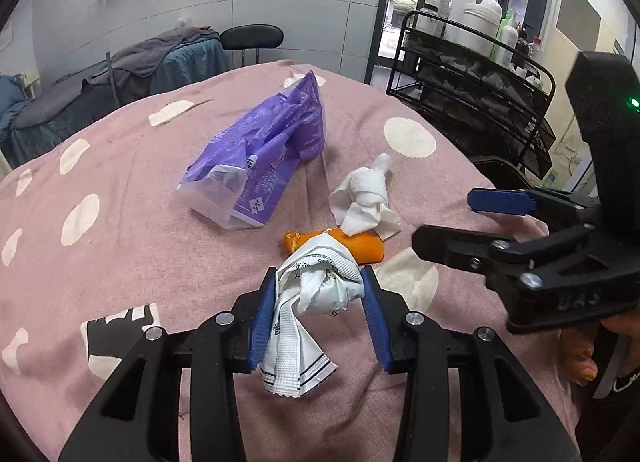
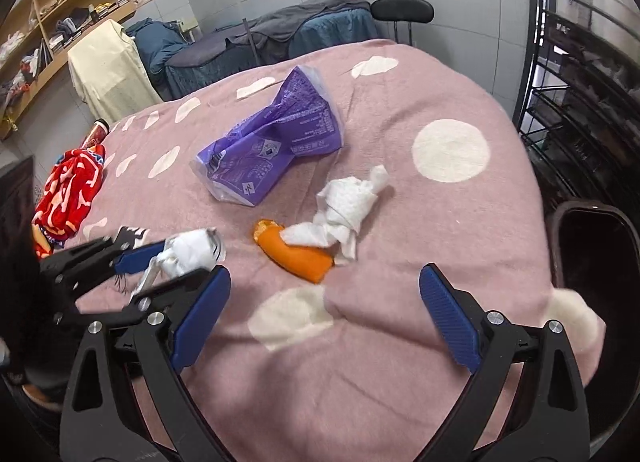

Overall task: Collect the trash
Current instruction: 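Grasp the white tissue ball with the right tool while the left tool holds the paper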

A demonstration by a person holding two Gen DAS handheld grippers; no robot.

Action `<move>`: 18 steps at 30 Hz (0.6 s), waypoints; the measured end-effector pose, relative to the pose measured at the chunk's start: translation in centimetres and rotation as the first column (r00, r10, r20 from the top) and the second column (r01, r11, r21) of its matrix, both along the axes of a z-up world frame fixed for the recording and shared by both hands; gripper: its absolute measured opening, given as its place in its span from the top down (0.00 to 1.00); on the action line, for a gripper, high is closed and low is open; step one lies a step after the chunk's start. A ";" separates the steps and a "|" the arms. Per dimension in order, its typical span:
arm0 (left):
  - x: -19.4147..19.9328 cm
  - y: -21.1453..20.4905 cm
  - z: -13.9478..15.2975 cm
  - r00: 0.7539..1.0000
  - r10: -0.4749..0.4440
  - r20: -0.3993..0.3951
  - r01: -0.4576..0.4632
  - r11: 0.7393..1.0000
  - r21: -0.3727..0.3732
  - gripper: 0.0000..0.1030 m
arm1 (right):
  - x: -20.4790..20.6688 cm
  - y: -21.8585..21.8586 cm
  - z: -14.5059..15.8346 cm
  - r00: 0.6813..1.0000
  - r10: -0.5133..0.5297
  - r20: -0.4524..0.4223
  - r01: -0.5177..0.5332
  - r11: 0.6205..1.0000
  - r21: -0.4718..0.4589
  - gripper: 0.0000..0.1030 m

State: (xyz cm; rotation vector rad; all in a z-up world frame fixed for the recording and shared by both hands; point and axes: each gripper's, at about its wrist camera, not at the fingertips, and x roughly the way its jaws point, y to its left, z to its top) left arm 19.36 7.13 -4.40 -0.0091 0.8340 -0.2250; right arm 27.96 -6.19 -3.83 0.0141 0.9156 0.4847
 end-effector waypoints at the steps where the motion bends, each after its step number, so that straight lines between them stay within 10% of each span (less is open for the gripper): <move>1: 0.0 0.0 0.0 1.000 0.007 0.003 -0.007 1.000 0.003 0.60 | 0.6 0.4 -0.1 1.000 -0.002 -0.007 0.002 1.000 -0.007 0.12; 12: 0.2 0.2 -0.1 1.000 0.016 0.008 -0.016 1.000 -0.021 0.60 | 7.3 3.7 -3.2 0.984 -0.049 -0.172 0.027 0.992 -0.127 0.40; 18: 0.1 0.2 -0.3 1.000 0.010 0.002 -0.010 1.000 -0.019 0.60 | 8.2 4.4 -3.9 0.982 -0.033 -0.187 0.005 0.989 -0.146 0.74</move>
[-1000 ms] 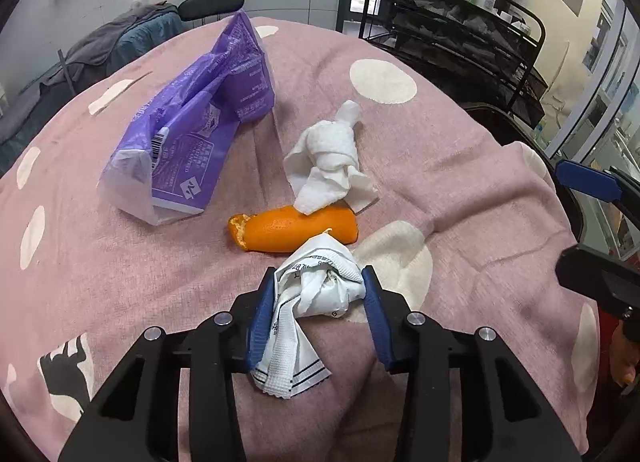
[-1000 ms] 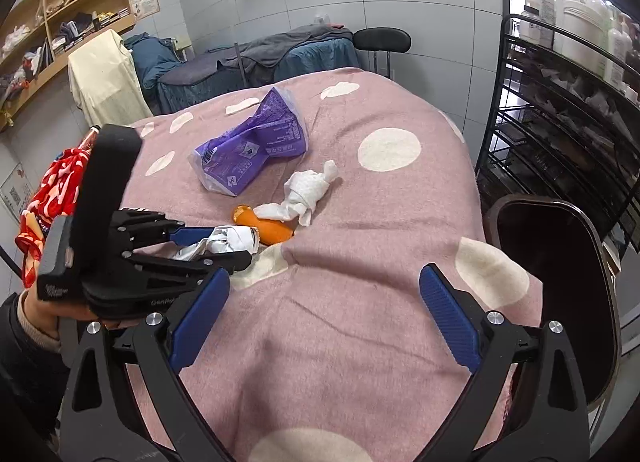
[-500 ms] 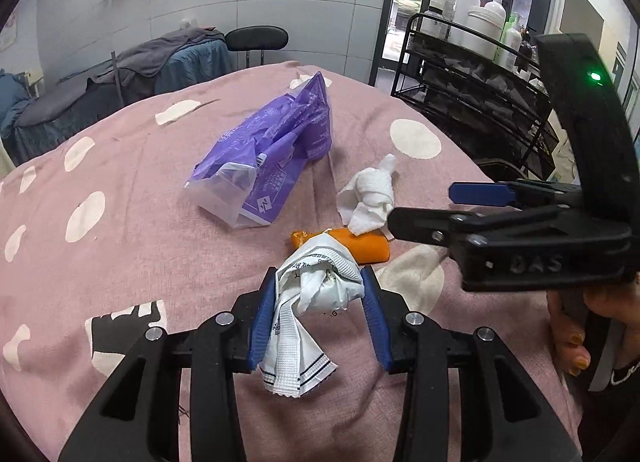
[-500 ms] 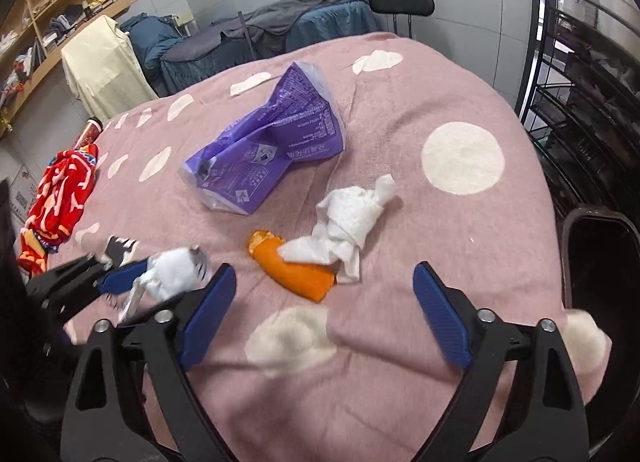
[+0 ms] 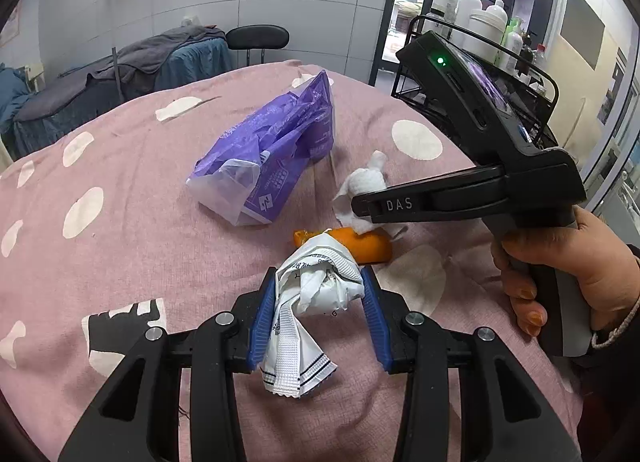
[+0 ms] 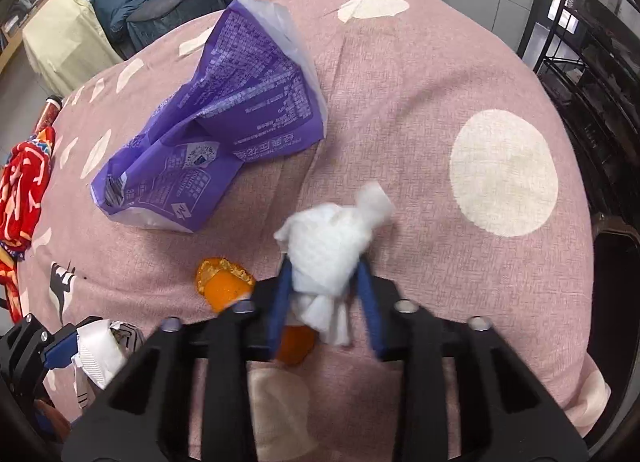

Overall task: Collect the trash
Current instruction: 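Grasp the white tissue ball with the right tool while the left tool holds the paper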

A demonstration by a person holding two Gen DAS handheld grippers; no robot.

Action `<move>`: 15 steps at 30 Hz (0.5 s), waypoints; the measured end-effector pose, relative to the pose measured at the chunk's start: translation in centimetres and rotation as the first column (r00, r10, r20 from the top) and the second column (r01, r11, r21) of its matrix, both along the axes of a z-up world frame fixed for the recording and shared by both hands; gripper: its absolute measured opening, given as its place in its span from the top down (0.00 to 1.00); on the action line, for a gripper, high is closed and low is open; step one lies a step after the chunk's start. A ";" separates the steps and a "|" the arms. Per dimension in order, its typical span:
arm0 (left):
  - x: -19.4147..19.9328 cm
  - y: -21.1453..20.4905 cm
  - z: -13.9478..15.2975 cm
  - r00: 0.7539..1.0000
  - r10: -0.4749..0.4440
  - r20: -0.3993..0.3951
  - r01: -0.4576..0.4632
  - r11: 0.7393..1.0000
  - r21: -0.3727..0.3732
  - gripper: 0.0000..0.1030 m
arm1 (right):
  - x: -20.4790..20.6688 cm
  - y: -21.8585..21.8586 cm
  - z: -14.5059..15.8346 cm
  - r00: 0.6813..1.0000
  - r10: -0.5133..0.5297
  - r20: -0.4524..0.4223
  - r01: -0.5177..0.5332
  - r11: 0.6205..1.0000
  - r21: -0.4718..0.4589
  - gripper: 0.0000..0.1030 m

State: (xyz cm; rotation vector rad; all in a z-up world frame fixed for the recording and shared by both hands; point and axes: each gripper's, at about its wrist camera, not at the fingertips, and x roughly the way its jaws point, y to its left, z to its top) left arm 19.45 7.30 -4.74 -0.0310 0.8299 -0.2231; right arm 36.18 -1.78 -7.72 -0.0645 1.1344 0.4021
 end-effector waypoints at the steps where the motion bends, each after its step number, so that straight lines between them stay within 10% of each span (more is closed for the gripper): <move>1: -0.1 0.0 0.0 1.000 0.000 0.001 0.000 1.000 0.000 0.60 | -0.2 -0.2 0.1 1.000 0.004 0.001 -0.004 1.000 0.012 0.75; 15: -1.0 -2.4 0.6 0.999 -0.041 0.027 0.041 0.999 0.005 0.60 | -6.7 -4.7 4.8 0.979 -0.010 0.206 -0.009 0.995 0.094 0.77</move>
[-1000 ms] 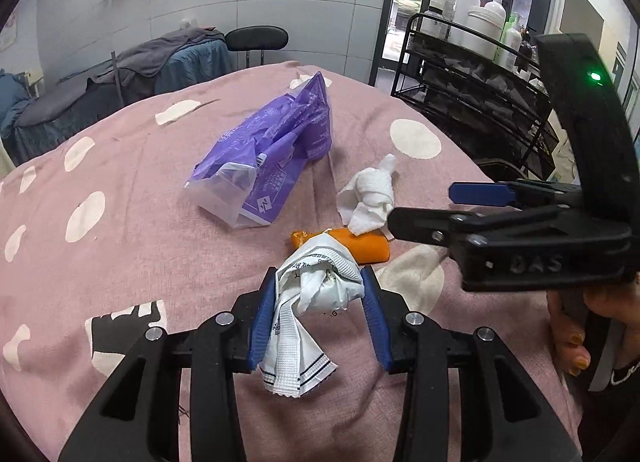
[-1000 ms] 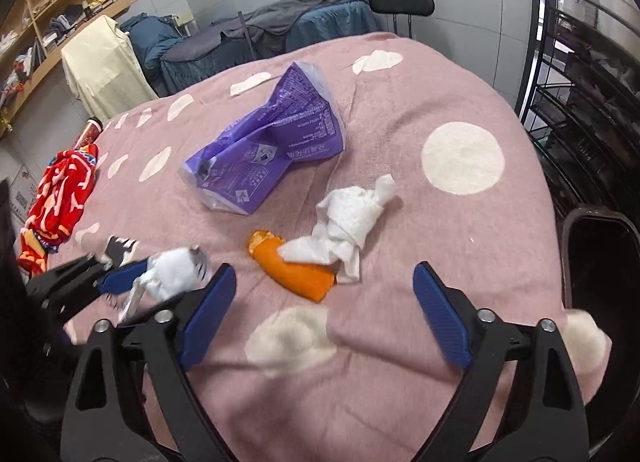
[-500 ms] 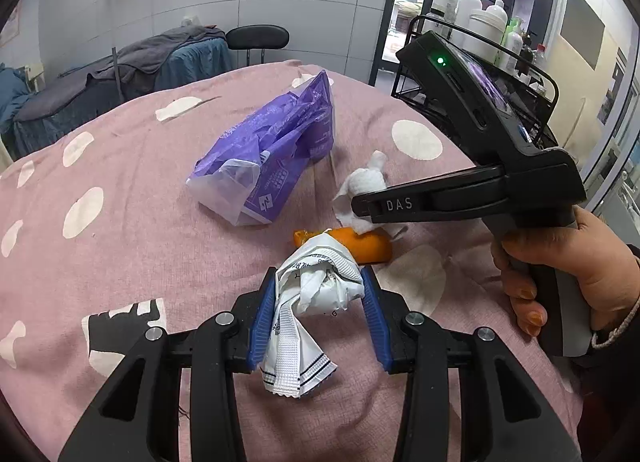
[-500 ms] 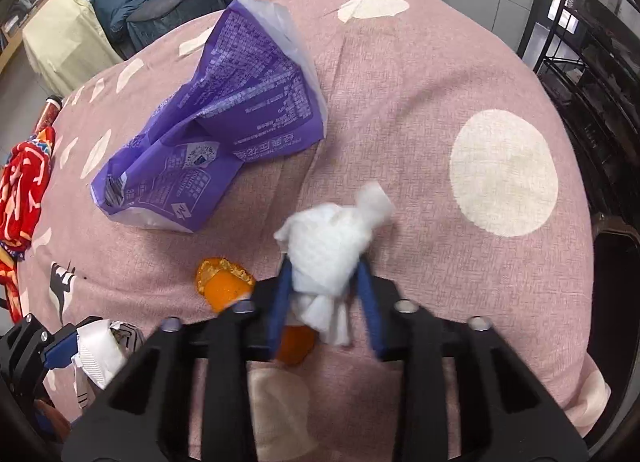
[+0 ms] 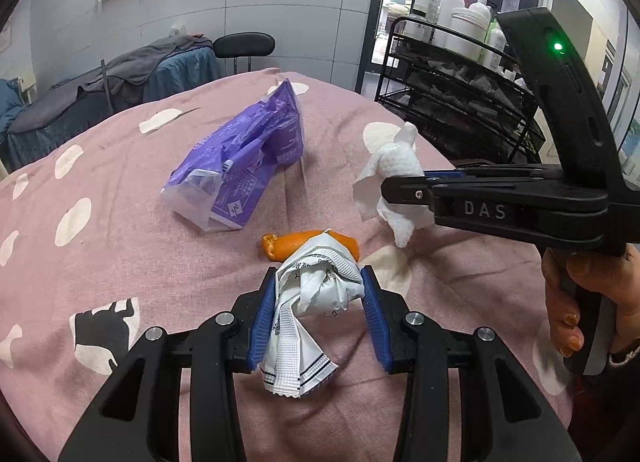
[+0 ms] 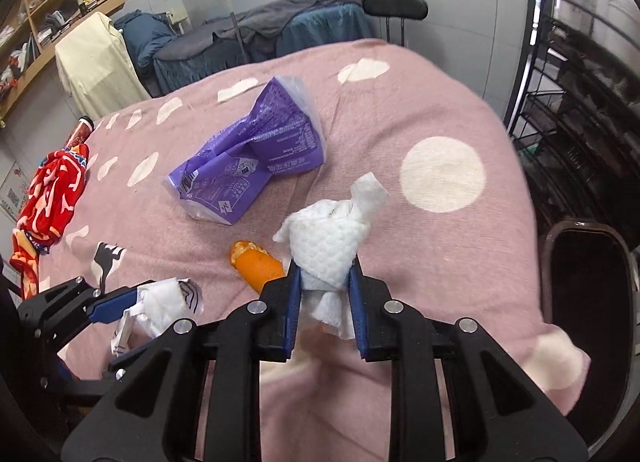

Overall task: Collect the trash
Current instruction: 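Grasp the white tissue ball with the right tool while the left tool holds the paper, then carry the tissue over the bin and open the right tool while the left tool holds the paper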

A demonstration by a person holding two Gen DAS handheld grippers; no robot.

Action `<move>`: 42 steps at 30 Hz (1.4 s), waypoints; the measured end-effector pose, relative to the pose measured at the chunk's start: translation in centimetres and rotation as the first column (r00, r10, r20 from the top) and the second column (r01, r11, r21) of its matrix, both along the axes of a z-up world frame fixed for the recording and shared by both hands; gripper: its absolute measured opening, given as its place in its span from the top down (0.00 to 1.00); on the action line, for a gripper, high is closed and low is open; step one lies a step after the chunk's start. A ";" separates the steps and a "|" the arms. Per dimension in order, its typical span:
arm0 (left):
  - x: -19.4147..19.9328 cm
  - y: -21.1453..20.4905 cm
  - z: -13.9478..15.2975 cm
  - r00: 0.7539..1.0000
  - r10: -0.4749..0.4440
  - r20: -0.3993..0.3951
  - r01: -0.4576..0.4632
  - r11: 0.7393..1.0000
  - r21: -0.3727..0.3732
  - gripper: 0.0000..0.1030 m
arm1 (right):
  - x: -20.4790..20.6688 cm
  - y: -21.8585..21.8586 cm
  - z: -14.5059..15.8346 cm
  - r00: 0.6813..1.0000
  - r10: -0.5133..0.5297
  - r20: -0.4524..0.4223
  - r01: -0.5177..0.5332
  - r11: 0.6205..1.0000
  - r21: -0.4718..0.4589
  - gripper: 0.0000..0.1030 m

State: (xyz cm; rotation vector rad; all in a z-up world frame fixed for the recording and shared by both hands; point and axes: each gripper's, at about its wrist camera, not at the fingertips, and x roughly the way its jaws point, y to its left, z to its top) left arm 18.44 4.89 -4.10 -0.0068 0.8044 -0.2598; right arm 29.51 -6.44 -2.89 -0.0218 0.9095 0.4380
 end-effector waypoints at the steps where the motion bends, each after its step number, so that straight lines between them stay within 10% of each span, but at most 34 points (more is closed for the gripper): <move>1: -0.1 -0.5 0.1 1.000 -0.009 0.004 0.009 1.000 0.003 0.60 | -0.3 -0.4 0.2 1.000 -0.007 0.011 0.007 1.000 0.001 0.77; 28: -1.3 -13.2 1.8 0.969 -0.238 0.064 0.238 0.971 0.013 0.60 | -7.9 -20.4 1.0 0.914 -0.389 0.111 0.383 0.921 0.076 0.77; 42: -1.8 -16.0 1.6 0.953 -0.299 0.056 0.299 0.954 0.007 0.60 | -5.4 -25.0 -4.2 0.863 -0.498 0.088 0.504 0.860 -0.076 0.77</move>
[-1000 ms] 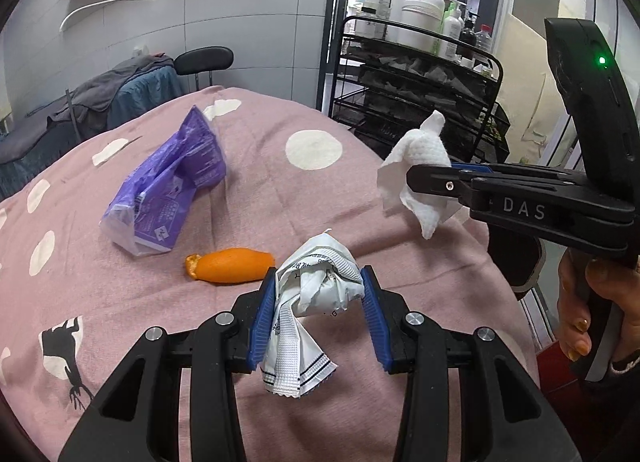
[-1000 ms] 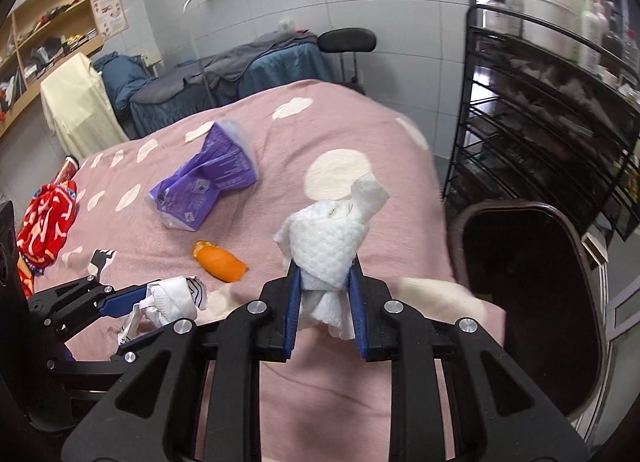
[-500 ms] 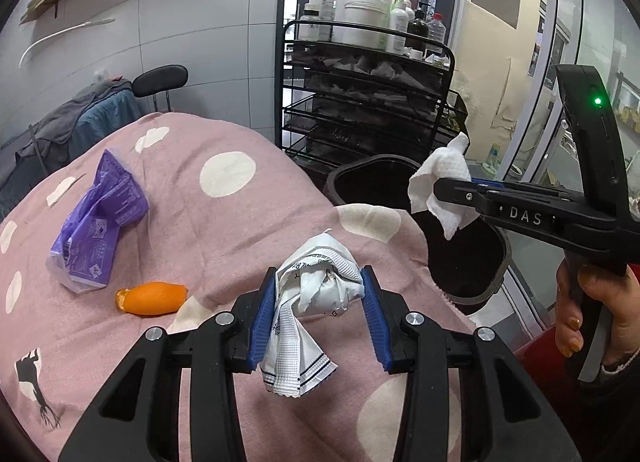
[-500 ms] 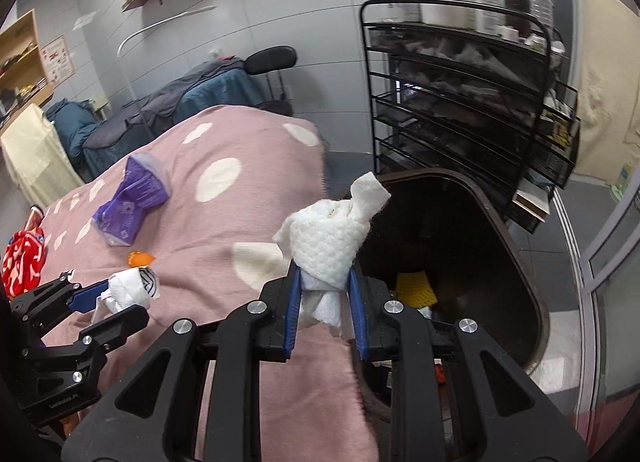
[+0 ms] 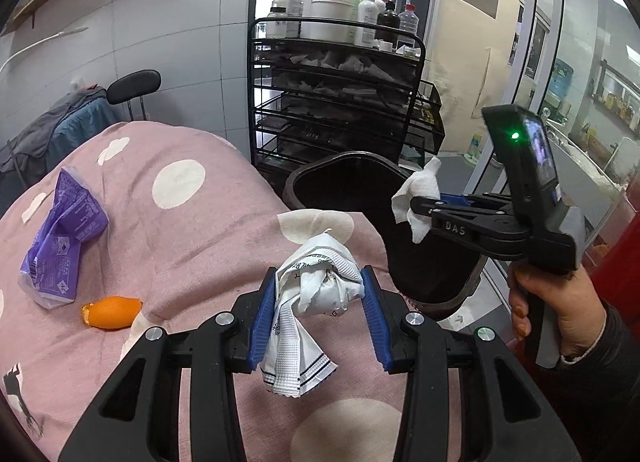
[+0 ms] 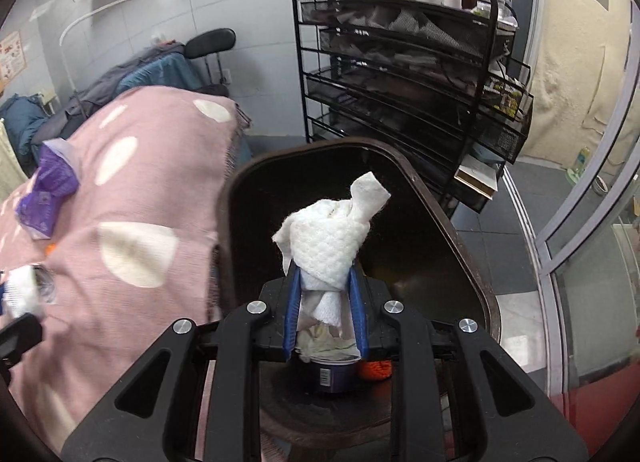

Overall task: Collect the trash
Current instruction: 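Carry the tissue over the bin and open the right tool while the left tool holds the paper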

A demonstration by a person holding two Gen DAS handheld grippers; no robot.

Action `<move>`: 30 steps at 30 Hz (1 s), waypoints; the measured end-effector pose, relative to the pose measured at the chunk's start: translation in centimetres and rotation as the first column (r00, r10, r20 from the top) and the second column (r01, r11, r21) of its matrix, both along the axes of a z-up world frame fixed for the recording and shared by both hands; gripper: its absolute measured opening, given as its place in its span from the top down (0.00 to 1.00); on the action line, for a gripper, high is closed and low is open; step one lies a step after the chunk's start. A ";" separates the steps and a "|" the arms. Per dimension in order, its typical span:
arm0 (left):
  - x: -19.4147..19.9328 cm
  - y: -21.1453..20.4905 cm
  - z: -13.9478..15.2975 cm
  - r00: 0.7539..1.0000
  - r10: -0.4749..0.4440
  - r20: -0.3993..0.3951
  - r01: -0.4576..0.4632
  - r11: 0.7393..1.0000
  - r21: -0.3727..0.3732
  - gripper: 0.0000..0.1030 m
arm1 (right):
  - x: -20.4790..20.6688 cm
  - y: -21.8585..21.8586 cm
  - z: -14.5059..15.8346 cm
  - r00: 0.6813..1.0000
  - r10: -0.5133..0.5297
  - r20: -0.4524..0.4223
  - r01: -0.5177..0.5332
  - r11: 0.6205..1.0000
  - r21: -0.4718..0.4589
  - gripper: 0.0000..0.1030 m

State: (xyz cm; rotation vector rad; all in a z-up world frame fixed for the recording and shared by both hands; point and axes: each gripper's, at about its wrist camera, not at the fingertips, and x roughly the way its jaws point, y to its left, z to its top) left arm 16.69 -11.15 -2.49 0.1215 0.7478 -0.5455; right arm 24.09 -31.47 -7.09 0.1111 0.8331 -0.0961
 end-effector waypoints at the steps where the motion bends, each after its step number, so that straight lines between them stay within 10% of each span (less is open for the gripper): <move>1: 0.1 -0.2 0.0 1.000 -0.003 -0.005 0.003 1.000 -0.003 0.60 | 0.4 -0.2 -0.6 1.000 -0.006 -0.014 0.006 1.000 -0.003 0.77; 12: 0.6 -1.3 -0.3 1.000 -0.025 -0.013 0.025 1.000 0.000 0.60 | 3.1 -2.0 -4.8 0.992 -0.052 -0.111 0.051 0.999 -0.013 0.75; 17: 0.7 -1.8 -0.3 0.999 -0.035 -0.016 0.035 0.999 0.001 0.60 | 3.1 -1.9 -5.0 0.993 -0.070 -0.098 0.067 0.997 -0.032 0.35; 30: 2.4 -4.3 -0.1 0.997 -0.075 -0.026 0.076 0.997 0.003 0.60 | -0.4 -1.9 -1.6 0.996 -0.087 0.008 0.087 0.996 0.010 0.25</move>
